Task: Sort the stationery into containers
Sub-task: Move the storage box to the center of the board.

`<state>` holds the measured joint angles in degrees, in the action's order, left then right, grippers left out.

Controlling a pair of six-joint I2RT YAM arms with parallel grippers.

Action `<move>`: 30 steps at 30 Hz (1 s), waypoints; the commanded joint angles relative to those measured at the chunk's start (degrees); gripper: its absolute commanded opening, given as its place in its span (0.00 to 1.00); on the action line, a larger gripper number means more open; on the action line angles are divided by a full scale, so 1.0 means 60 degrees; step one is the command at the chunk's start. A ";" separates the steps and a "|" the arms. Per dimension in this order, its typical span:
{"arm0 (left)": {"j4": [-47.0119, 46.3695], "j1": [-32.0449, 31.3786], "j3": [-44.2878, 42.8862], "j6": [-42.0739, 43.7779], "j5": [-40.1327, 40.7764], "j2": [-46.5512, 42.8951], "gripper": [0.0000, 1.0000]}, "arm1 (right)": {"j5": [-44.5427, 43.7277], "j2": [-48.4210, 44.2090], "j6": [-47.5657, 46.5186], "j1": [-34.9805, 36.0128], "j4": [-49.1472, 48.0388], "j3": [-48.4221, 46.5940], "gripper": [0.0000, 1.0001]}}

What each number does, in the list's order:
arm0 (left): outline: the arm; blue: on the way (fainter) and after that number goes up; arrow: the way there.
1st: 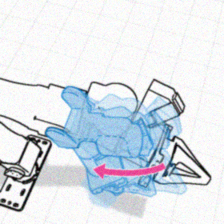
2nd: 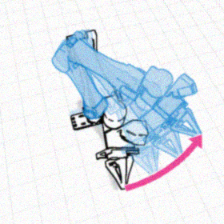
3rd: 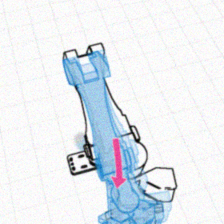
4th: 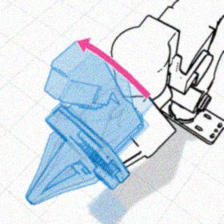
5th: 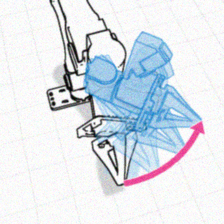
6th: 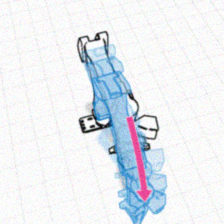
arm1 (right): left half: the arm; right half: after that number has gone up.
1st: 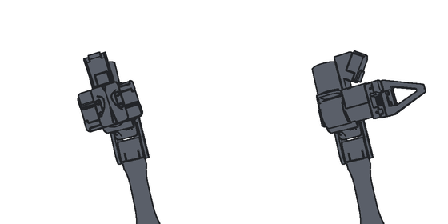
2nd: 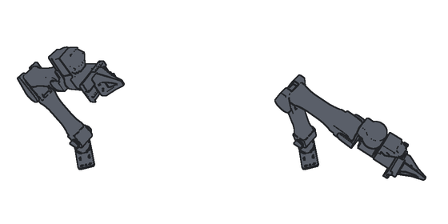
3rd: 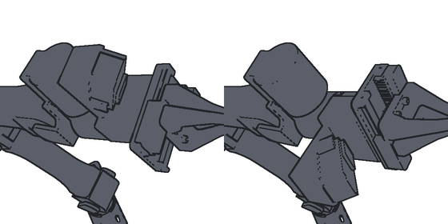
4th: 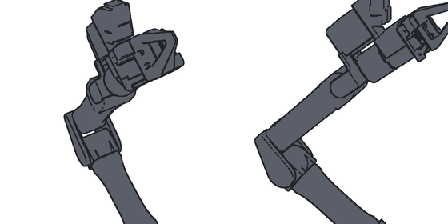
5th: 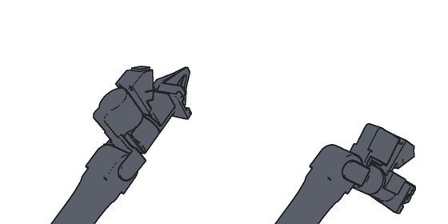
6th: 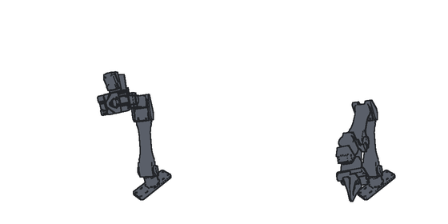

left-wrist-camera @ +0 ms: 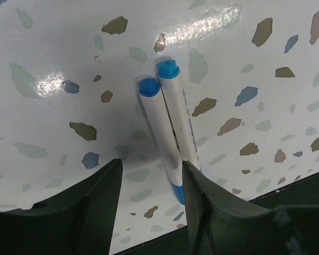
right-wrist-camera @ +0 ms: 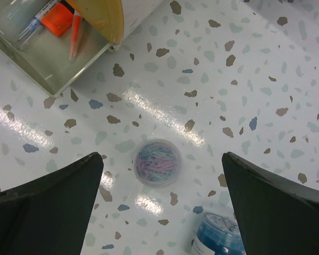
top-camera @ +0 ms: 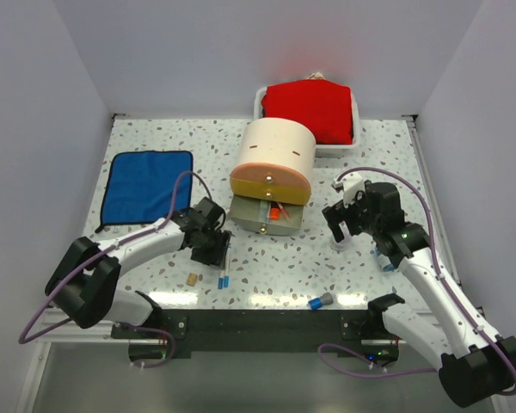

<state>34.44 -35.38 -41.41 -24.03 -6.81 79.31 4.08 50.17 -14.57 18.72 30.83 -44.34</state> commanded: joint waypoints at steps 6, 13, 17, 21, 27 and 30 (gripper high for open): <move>-0.0598 0.0022 0.0032 -0.0272 -0.0228 0.1178 0.53 | 0.0214 -0.0086 0.0113 -0.0015 -0.0421 0.0007 0.99; -0.0290 0.0037 -0.0422 -0.0404 0.0343 0.2248 0.42 | 0.0185 -0.0232 0.0260 -0.0015 -0.0538 0.0050 0.99; -0.0115 -0.0036 -0.0935 -0.0302 0.0534 0.2894 0.39 | 0.0170 -0.0334 0.0304 -0.0029 -0.0510 0.0080 0.99; 0.0032 -0.0183 -0.1359 -0.0228 0.0651 0.3421 0.36 | 0.0097 -0.0481 0.0260 -0.0015 -0.0509 0.0153 0.99; 0.0222 -0.0315 -0.1697 -0.0111 0.0944 0.3380 0.13 | 0.0009 -0.0481 0.0318 -0.0015 -0.0553 0.0226 0.99; 0.0223 -0.0300 -0.1566 -0.0052 0.1075 0.3058 0.00 | 0.0009 -0.0350 0.0333 -0.0015 -0.0626 0.0256 0.99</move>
<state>38.06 -36.56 -53.89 -25.91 -2.94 94.91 4.14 47.86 -13.65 18.72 29.52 -43.20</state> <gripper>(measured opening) 0.080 0.986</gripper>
